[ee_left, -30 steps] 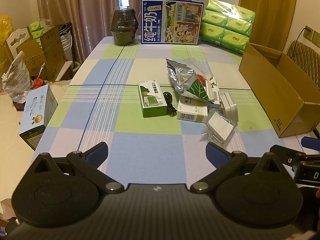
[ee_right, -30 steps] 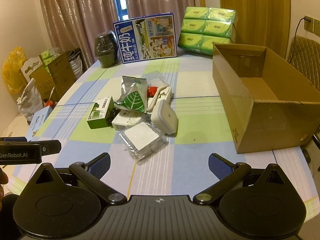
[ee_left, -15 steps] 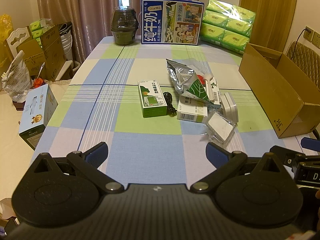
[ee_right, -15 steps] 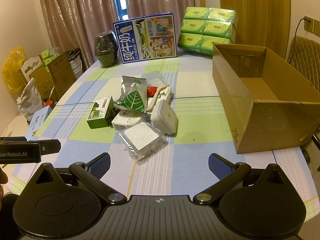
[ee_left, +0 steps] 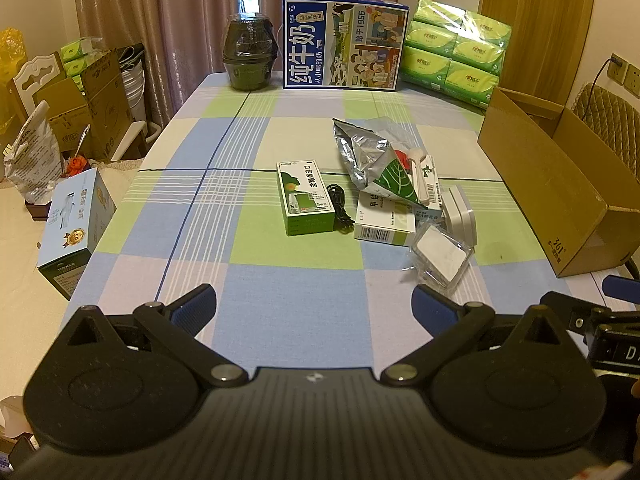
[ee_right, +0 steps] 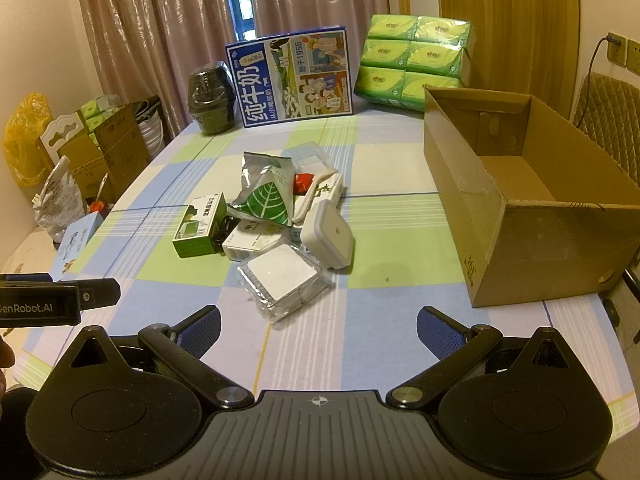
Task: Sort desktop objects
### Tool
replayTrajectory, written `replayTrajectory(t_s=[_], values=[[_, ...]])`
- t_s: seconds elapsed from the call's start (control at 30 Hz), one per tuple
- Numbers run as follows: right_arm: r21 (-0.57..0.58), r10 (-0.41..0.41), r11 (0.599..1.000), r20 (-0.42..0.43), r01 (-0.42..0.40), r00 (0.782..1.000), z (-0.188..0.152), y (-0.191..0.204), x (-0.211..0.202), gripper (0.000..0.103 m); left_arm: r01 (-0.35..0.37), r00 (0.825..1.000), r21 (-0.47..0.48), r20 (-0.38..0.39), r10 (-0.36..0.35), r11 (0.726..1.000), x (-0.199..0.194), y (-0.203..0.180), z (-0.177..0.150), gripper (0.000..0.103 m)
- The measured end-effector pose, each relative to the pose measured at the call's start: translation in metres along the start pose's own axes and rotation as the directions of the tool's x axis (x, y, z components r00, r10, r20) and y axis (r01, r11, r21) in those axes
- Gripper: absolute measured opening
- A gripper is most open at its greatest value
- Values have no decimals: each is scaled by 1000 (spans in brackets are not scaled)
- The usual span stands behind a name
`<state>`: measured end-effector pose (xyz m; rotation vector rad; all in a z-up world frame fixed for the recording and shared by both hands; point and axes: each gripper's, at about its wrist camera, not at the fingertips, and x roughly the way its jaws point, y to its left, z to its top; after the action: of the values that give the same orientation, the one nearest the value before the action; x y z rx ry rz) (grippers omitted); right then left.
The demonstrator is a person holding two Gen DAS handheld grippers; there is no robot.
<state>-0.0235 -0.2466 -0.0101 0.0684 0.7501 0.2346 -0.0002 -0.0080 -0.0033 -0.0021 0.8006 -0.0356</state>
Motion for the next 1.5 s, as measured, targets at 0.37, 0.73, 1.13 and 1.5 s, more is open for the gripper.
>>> replayTrajectory(t_s=[0.37,0.73,1.13,1.5], values=[[-1,-11,1000,4,11,1000,0,-3,0,101,1,1000,3,-3,-1,1000,1,0,0,102],[29,-3,1000,21,3,1000,10,-20,-7,101,17,999,48,-32,-16,999,1,3,3,102],[-2,54,999,-7,-54,998,22,-35,23,101,98,994,231,15,-104,968,22,-22,21,102],[-45,92,994,-69,-95,993,24,-39,74,86,267,963,399,-69,-261,877,93,-49,3,96]])
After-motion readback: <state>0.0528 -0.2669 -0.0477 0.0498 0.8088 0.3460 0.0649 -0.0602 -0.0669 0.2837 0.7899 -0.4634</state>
